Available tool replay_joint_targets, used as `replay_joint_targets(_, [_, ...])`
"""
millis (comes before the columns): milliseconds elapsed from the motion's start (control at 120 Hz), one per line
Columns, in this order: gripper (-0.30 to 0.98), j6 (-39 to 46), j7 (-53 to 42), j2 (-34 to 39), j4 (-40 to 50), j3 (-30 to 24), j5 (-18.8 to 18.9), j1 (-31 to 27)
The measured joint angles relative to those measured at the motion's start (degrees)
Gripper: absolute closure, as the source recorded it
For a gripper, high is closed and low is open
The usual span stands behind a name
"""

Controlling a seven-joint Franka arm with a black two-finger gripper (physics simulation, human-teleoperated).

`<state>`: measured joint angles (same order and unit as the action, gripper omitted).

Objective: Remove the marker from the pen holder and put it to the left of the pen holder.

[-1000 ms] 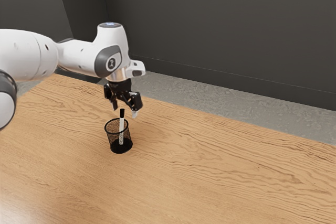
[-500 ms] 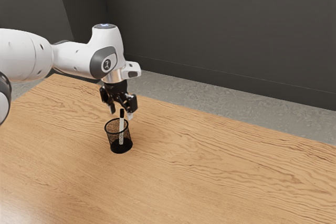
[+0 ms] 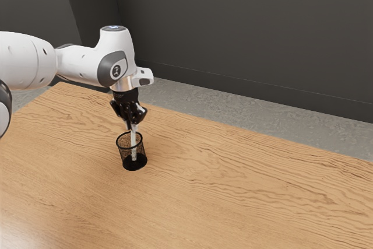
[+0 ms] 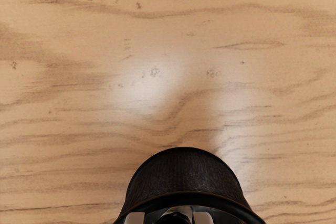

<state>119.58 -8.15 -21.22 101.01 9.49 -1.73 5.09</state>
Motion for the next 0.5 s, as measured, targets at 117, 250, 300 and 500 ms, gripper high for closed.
replay_joint_targets(117, [0.72, 0.0, 0.0, 0.4, 0.0, 0.0, 0.3, 0.0])
replay_joint_targets(250, [0.75, -0.1, 0.3, 3.1, 1.0, 0.1, 0.8, 0.3])
replay_joint_targets(300, [0.76, -0.1, 0.4, 5.0, 1.9, 0.2, 1.0, 0.5])
replay_joint_targets(500, [0.78, -0.8, 1.1, 12.5, 3.2, 2.2, 1.8, 2.6])
